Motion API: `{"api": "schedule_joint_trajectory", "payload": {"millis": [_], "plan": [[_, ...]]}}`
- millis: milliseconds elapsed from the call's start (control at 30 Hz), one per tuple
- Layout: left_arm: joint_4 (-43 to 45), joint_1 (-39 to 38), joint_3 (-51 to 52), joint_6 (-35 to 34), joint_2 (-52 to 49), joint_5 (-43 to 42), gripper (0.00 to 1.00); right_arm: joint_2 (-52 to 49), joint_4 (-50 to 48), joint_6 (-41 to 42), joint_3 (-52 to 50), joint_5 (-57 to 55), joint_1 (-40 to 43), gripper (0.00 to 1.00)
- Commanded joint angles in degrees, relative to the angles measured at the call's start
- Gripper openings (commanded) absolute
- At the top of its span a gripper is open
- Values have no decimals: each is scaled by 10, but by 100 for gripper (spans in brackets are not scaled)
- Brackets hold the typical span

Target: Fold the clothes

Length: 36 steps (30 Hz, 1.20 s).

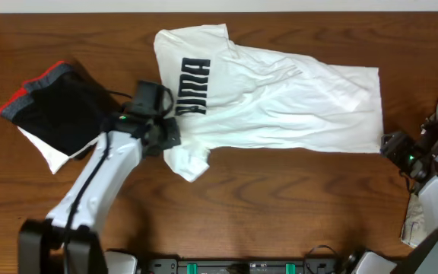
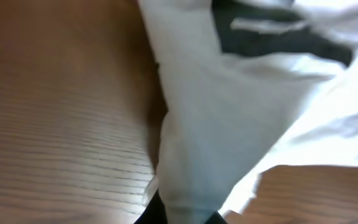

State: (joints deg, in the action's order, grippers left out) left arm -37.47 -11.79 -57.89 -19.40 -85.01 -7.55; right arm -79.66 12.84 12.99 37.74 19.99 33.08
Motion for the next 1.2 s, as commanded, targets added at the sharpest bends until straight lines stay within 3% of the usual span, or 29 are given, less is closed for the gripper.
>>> {"api": "schedule_joint_trajectory", "payload": {"millis": [0, 567, 633, 767, 1033, 1167], "plan": [[-4, 5, -2, 9, 16, 0, 6, -40, -21, -1, -2, -5, -7, 57], [-4, 4, -2, 9, 15, -10, 6, -165, -22, 16, -2, -100, -84, 57], [-4, 4, -2, 9, 15, -10, 6, -169, -23, 24, -2, -108, -84, 47], [-4, 4, -2, 9, 15, -10, 6, -169, -24, 24, -2, -108, -84, 3], [-6, 4, -3, 9, 17, -10, 6, -151, -19, 30, 2, -77, -84, 1], [-49, 4, -31, 10, 36, -10, 6, -89, 42, 57, 40, -55, -83, 1]]}}
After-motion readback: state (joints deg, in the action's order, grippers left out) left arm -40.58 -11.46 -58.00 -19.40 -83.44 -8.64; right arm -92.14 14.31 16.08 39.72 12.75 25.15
